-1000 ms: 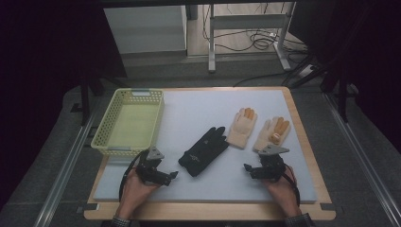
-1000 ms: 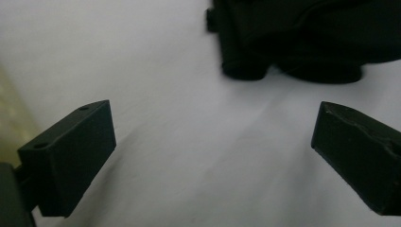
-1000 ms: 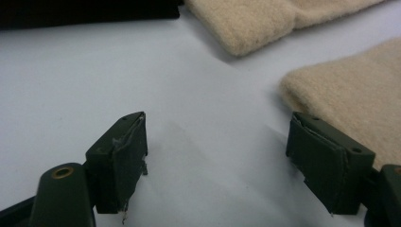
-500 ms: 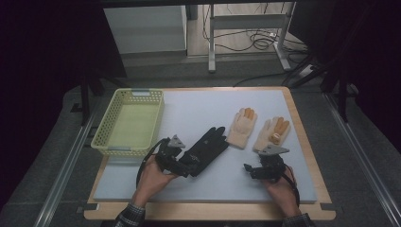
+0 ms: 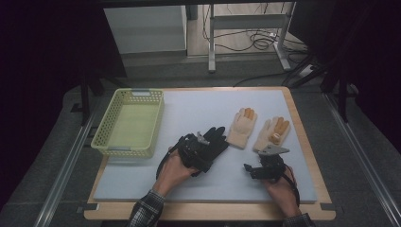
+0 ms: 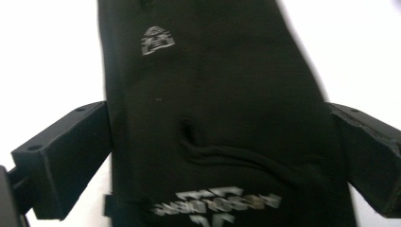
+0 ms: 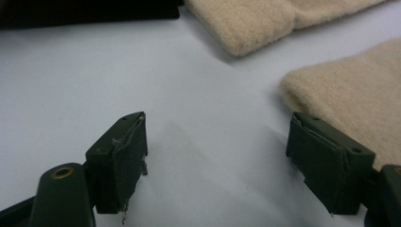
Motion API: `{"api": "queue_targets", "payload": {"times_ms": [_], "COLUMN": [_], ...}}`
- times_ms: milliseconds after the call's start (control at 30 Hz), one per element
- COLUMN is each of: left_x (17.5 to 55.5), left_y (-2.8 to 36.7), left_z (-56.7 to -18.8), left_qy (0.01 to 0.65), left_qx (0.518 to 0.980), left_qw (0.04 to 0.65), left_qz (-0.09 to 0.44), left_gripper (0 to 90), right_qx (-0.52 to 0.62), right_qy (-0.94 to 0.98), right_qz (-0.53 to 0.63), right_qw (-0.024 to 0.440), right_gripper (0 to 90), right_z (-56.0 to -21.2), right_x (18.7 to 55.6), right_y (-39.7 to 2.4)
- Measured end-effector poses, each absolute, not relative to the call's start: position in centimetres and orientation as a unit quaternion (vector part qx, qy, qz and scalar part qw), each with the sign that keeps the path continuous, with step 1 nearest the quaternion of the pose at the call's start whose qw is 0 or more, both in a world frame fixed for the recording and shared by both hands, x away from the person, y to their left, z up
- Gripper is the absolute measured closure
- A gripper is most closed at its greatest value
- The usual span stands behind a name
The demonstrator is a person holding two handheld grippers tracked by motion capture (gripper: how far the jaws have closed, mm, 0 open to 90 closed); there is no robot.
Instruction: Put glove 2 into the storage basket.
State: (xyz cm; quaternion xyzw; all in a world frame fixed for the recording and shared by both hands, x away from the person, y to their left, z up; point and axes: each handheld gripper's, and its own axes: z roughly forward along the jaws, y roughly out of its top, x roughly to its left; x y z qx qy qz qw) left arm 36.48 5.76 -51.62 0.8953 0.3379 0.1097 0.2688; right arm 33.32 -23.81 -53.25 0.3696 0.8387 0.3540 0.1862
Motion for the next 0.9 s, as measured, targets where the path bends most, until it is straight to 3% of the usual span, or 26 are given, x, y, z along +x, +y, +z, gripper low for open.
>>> {"api": "queue_targets", "payload": {"times_ms": [67, 233, 467, 533, 633, 767, 900], "left_x": [37.0, 37.7, 37.0, 37.1, 37.1, 37.4, 37.4], "left_y": [6.0, 6.4, 5.8, 5.8, 5.9, 6.8, 7.5], "left_z": [-52.0, -52.9, -52.8, -52.6, -52.1, -51.7, -51.7], "left_qy": [0.344, 0.345, 0.341, 0.346, 0.352, 0.362, 0.368], "left_qx": [0.895, 0.895, 0.901, 0.901, 0.901, 0.895, 0.888], "left_qw": [0.259, 0.275, 0.255, 0.25, 0.242, 0.249, 0.263], "left_qz": [0.116, 0.074, 0.077, 0.077, 0.075, 0.075, 0.077], "left_gripper": [0.0, 0.0, 0.1, 3.7, 13.7, 37.9, 53.8], "right_qx": [0.37, 0.37, 0.369, 0.369, 0.369, 0.369, 0.369], "right_qy": [0.839, 0.839, 0.839, 0.839, 0.839, 0.839, 0.839], "right_qz": [0.354, 0.354, 0.354, 0.354, 0.354, 0.353, 0.353], "right_qw": [0.186, 0.186, 0.186, 0.186, 0.186, 0.187, 0.187], "right_gripper": [20.9, 20.9, 20.9, 21.0, 21.0, 20.9, 20.9], "right_z": [-53.2, -53.2, -53.3, -53.3, -53.3, -53.3, -53.3], "right_x": [33.3, 33.3, 33.3, 33.3, 33.3, 33.3, 33.3], "right_y": [-23.8, -23.8, -23.8, -23.8, -23.8, -23.8, -23.8]}}
